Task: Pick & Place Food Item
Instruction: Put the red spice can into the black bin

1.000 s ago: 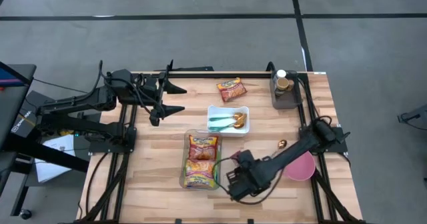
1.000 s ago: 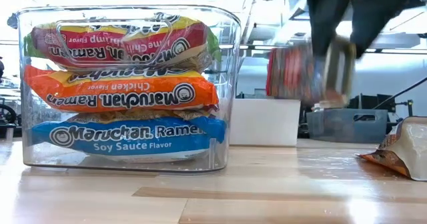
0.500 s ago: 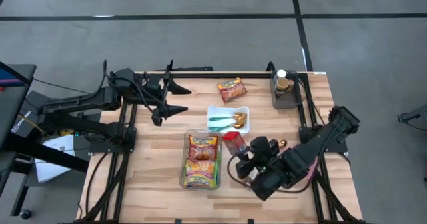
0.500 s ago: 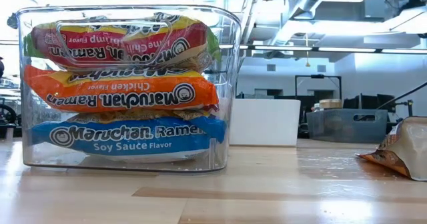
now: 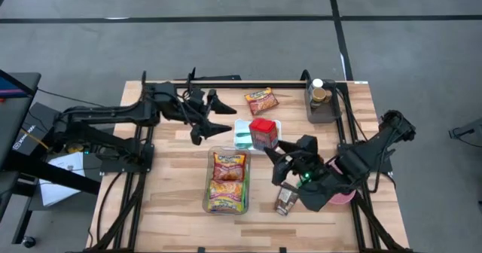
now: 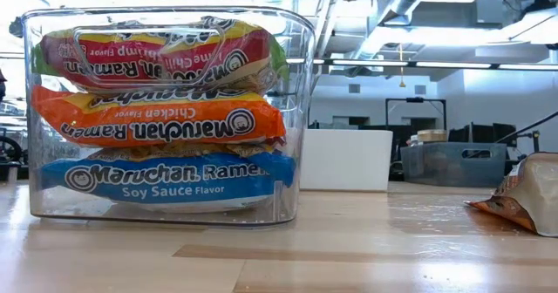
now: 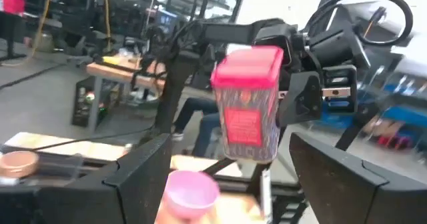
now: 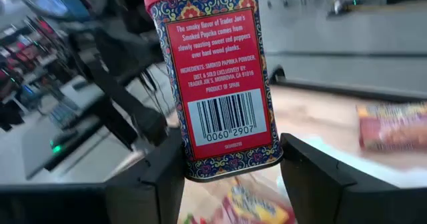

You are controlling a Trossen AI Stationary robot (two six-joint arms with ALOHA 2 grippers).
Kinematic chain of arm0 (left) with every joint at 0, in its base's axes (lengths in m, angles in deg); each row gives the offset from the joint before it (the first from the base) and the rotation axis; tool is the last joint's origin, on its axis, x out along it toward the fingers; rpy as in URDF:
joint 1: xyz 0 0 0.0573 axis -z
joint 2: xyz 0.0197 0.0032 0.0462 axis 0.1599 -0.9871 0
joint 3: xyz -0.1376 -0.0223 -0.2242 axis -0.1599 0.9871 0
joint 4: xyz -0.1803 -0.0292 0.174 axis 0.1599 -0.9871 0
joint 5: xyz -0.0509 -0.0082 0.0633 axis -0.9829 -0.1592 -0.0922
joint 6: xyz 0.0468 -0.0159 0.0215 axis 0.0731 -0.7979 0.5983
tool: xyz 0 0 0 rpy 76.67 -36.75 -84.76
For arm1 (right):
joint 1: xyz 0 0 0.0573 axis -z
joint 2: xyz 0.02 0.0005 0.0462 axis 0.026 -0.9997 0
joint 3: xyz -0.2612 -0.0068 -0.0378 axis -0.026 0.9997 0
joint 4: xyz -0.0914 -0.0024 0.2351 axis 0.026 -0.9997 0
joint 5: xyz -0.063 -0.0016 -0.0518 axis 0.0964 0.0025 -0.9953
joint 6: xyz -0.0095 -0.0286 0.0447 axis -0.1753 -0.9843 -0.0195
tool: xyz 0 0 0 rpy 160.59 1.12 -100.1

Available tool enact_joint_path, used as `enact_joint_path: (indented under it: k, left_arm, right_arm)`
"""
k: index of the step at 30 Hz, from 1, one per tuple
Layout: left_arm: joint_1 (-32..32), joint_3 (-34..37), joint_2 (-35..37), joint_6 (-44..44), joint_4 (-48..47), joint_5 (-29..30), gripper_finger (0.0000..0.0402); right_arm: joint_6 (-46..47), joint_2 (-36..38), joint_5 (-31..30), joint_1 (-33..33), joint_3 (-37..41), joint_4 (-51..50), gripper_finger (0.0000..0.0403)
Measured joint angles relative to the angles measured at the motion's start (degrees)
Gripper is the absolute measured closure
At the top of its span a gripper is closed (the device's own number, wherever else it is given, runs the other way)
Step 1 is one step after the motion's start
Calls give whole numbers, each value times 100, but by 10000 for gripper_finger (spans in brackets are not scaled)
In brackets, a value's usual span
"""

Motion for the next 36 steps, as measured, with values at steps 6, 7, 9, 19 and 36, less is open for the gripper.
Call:
enact_joint_path:
  k: [6, 7, 9, 19, 36]
  left_arm:
    - [-3, 2, -527, -945, 956, -300, 103]
    - [-3, 2, -620, -1090, 1154, -380, 103]
    - [0, 2, -803, -1359, 1579, -530, 103]
    - [162, 2, -1140, -1748, 2392, -641, 103]
    - [166, 4, -1129, -1156, 2481, -394, 103]
  right_arm:
    - [-1045, 110, -233, 108, -2, 639, 205]
    - [-1190, 132, -233, 141, -2, 731, 205]
    - [-1472, 160, -229, 216, -2, 898, 205]
    - [-1917, 153, 32, 501, -2, 1187, 205]
    - [-2803, 147, 1099, 976, 0, 2118, 205]
